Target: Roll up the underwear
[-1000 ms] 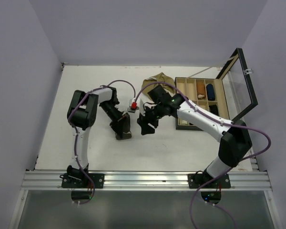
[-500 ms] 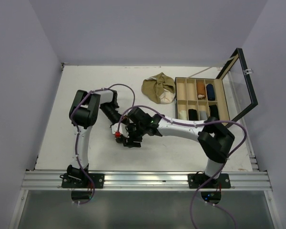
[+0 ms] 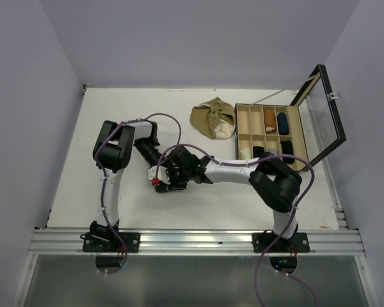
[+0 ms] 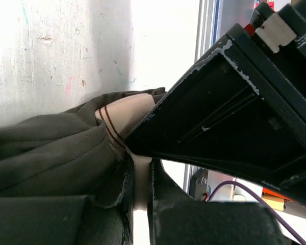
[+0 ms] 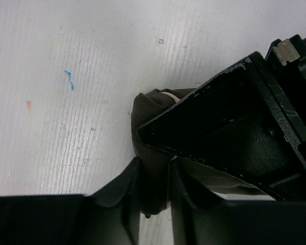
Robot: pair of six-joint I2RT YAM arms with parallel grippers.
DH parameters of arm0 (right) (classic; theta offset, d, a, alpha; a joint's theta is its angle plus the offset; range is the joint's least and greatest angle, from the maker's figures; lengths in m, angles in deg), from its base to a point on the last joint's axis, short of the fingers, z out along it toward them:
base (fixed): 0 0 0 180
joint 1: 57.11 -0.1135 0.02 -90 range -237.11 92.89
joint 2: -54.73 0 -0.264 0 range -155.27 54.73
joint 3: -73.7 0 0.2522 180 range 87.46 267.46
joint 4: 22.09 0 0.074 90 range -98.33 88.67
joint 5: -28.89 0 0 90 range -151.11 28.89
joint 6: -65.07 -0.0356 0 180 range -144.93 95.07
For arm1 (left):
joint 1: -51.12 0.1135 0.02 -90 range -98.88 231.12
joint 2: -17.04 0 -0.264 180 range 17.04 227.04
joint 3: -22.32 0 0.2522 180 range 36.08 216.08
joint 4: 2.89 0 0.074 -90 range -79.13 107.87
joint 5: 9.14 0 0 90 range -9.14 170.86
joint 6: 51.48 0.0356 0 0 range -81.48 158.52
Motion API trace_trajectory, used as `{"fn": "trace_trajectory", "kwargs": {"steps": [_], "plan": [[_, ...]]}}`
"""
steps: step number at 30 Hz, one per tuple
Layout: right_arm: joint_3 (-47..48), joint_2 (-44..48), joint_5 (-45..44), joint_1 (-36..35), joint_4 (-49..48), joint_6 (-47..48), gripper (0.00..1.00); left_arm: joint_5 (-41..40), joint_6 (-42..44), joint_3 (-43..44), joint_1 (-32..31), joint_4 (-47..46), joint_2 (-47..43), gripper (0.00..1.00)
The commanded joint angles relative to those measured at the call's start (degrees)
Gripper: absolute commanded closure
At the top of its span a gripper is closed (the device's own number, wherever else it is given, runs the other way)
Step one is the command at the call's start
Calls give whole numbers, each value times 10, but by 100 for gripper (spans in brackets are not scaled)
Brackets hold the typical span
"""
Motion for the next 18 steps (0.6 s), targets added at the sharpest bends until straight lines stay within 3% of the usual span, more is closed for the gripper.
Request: {"fn": "trace_trajectory", "kwargs": {"steps": [1, 5, 6, 8, 15, 18], "plan": [[17, -34, 25, -1, 18, 13, 82, -53, 45, -8, 4, -126, 18, 91], [45, -62, 41, 0, 107, 3, 100, -32, 41, -7, 14, -145, -12, 78], [46, -61, 47, 0, 139, -11, 100, -23, 43, -6, 15, -148, -30, 66], [38, -49, 64, 1, 171, -29, 100, -15, 47, 2, 18, -153, -59, 60], [38, -11, 135, 31, 267, -124, 100, 45, 69, 62, 75, -138, -139, 45], [53, -16, 183, 52, 295, -159, 100, 54, 84, 57, 126, -135, -183, 44]]}}
